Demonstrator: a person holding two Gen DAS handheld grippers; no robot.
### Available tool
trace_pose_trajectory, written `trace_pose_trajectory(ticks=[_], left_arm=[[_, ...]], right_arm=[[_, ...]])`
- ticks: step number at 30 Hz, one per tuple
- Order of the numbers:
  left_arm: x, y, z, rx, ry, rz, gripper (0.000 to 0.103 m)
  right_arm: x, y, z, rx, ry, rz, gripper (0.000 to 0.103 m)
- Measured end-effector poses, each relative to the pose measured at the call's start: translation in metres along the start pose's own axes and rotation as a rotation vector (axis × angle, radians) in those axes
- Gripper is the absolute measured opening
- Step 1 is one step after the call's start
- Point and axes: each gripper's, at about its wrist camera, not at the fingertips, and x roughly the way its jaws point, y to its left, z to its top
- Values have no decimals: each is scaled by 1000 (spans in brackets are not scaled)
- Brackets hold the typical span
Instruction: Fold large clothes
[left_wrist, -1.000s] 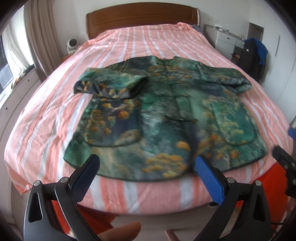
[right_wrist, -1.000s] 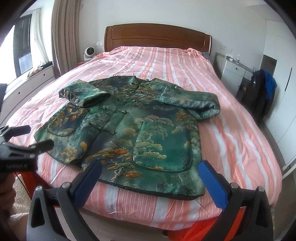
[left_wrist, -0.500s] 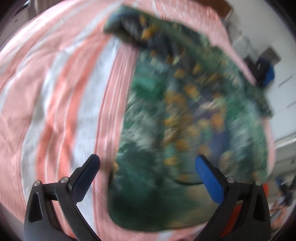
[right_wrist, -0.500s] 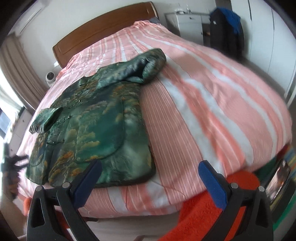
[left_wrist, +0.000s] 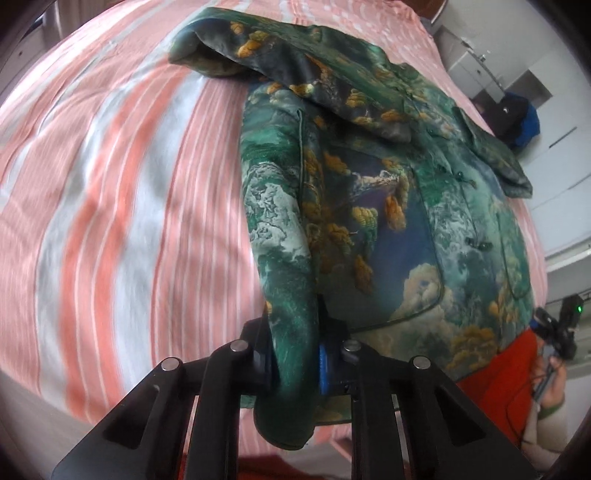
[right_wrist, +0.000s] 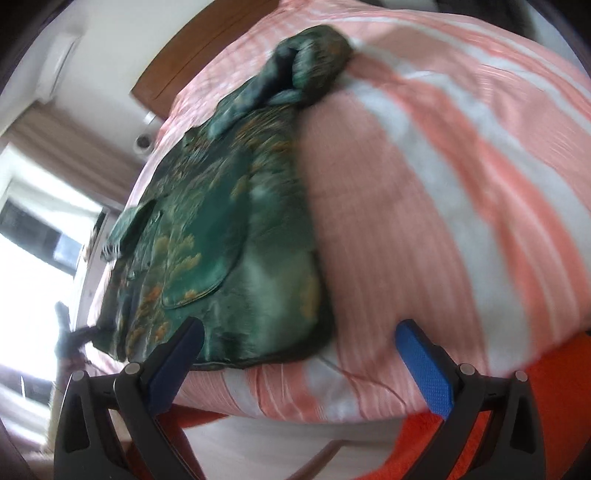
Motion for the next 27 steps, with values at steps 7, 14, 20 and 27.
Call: trace_pose_trajectory(ticks=[7, 14, 20, 27], left_arm=[[9, -2, -7, -27, 10, -26, 16], [12, -6, -8, -22, 5, -21, 16], [9, -5, -22, -13, 11, -33, 16], [12, -4, -29, -13, 38, -49, 16]], right_arm=[[26, 21, 13, -117, 27, -8, 84], [27, 14, 27, -141, 43, -74, 30], [24, 17, 23, -164, 37, -114, 18], [19, 23, 24, -210, 59, -148, 15]])
